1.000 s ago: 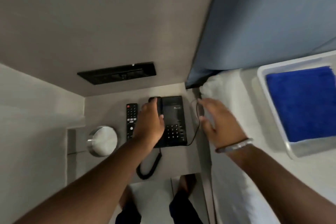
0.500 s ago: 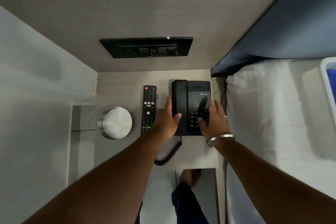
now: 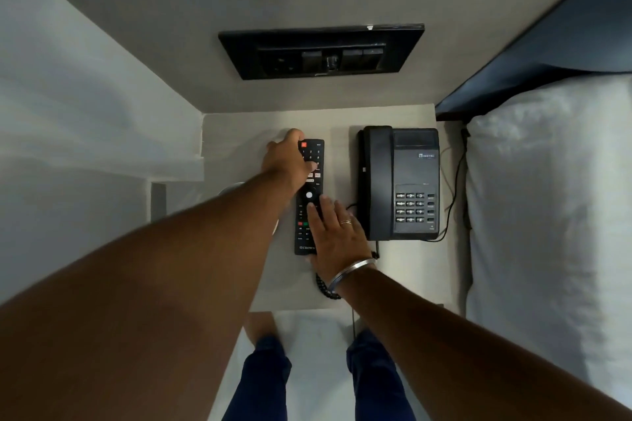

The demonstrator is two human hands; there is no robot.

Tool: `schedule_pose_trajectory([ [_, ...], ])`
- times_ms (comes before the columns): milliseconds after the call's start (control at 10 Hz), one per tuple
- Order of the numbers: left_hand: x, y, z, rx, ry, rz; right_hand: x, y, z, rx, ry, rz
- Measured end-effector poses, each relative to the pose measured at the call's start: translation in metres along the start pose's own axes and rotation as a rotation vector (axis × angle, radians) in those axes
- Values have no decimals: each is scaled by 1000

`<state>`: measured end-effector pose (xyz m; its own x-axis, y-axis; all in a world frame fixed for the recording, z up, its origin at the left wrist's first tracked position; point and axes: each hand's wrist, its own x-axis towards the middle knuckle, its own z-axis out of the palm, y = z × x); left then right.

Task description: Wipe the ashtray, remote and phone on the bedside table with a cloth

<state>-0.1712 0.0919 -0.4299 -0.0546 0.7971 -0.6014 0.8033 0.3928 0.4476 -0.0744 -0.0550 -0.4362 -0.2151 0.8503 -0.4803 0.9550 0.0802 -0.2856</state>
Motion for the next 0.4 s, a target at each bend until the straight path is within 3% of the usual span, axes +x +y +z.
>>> schedule_pose_trajectory([
  [100,4,-2,2,-128,-28,-28,3,15,6,-13,-30,-38],
  [300,2,-3,4,-167,-48,-41,1,27,-9,36,-88,-68],
  [400,-8,-5,-2,-22,-1,18,-13,24,-32,90,-5,-127],
])
